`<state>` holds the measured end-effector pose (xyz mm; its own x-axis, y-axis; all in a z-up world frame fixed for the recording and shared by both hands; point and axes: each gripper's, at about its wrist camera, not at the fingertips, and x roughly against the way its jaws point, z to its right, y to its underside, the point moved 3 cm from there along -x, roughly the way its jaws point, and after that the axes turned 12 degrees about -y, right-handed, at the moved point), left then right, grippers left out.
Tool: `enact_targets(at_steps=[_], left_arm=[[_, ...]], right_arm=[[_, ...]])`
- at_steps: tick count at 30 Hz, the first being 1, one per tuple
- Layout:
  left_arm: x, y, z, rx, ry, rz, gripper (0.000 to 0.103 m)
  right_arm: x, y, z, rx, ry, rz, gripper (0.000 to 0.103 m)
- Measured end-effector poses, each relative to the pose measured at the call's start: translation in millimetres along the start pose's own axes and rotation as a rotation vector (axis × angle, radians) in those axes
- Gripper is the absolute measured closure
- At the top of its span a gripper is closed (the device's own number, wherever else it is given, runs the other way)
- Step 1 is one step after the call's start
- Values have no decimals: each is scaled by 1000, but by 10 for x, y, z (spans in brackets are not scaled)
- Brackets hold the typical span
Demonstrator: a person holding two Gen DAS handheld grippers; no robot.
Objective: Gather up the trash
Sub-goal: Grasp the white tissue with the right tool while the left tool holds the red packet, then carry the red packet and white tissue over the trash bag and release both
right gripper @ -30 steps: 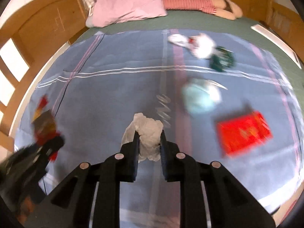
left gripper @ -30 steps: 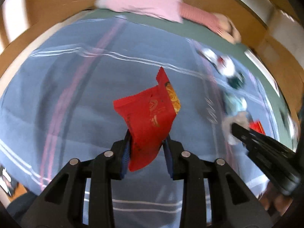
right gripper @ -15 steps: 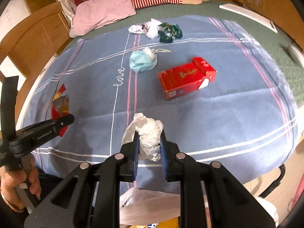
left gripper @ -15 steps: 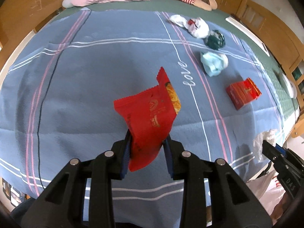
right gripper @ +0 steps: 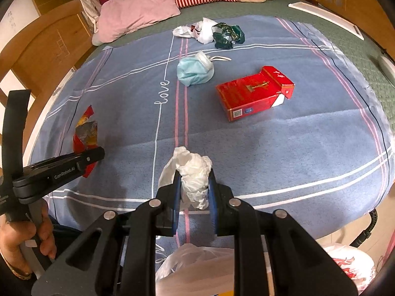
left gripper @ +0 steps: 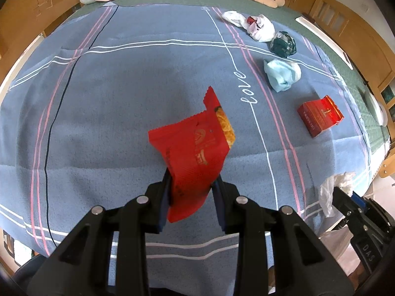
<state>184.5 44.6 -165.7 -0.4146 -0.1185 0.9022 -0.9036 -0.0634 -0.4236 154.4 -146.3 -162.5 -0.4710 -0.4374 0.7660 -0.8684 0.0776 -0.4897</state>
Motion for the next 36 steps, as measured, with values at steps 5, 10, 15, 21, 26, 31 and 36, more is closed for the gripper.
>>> enact_targets(at_steps=[5, 10, 15, 21, 26, 31, 36], left_arm=[[177, -23, -69, 44, 86, 64, 73], [520, 61, -84, 76, 235, 181, 73], [839, 264, 90, 17, 380, 268, 73], [1000, 503, 351, -79, 434, 273, 73], [987, 593, 461, -118, 445, 247, 73], [969, 636, 513, -148, 445, 242, 73], [1112, 805, 658, -151, 474, 236, 73]], right_arm=[[146, -35, -66, 9, -7, 42, 82], [590, -50, -154, 58, -18, 123, 82], [1103, 109, -118, 79, -53, 164, 82], [1445, 683, 20, 115, -31, 68, 82], [1351, 1113, 205, 125, 38, -59, 55], [1565, 1046, 440, -19, -2, 51, 32], [1793, 894, 616, -126, -48, 177, 32]])
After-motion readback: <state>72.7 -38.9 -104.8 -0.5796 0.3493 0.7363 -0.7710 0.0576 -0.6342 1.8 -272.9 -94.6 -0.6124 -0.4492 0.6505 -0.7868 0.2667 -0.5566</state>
